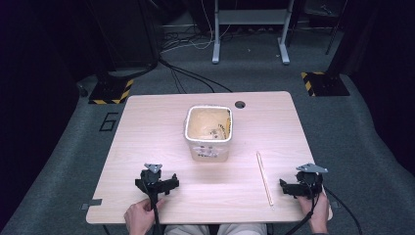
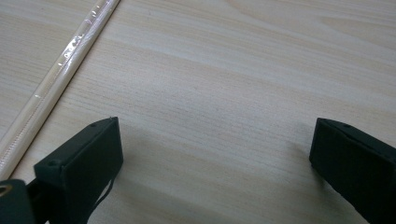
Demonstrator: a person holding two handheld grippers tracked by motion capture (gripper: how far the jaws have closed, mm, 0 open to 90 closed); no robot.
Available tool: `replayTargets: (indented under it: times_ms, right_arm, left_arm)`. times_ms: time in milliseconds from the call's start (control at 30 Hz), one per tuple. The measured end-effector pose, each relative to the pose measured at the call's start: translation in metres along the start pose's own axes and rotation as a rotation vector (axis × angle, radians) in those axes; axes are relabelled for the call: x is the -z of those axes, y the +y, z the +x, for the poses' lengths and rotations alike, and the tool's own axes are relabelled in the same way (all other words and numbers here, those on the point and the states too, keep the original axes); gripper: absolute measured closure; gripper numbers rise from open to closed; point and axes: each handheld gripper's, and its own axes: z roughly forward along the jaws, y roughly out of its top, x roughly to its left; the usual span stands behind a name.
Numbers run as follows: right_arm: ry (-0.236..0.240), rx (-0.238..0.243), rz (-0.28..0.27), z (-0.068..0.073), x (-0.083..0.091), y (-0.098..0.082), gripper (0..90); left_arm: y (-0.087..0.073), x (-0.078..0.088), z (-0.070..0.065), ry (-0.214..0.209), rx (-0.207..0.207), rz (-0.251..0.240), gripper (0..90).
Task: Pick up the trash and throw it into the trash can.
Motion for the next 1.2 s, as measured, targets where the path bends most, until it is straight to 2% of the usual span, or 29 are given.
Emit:
replayTargets:
  times_ms: [167,300,567,833,1033,1200]
  right_arm:
    - [0.002,-0.001,0.000,-0.0004,-0.0002,0.0002,1.9]
    - [0.003,-0.001,0.000,-0.0007,-0.0002,0.0002,2.0]
    - [-0.004,-0.007,0.001,-0.0009,-0.0001,0.0003,1.8]
    - [0.010,0.017,0.005,0.0008,0.0011,-0.0012,0.0]
    - [-0.014,-0.012,-0.005,0.0020,-0.0001,-0.0014,0.0]
    - [-0.022,-0.026,0.035,0.0014,0.0016,0.0011,0.0]
  left_arm:
    - [0.0016,-0.0009,0.0015,-0.005,-0.010,0.008,0.0]
    - [0.0032,-0.0032,0.0015,-0.003,0.001,0.000,0.0]
    - [0.0057,-0.0052,0.0042,-0.013,-0.016,0.007,0.0]
    - [0.0060,-0.0054,0.0045,-0.014,-0.018,0.007,0.0]
    - [0.0059,-0.0054,0.0047,-0.014,-0.019,0.007,0.0]
    - [0.0063,-0.0059,0.0051,-0.017,-0.021,0.005,0.0]
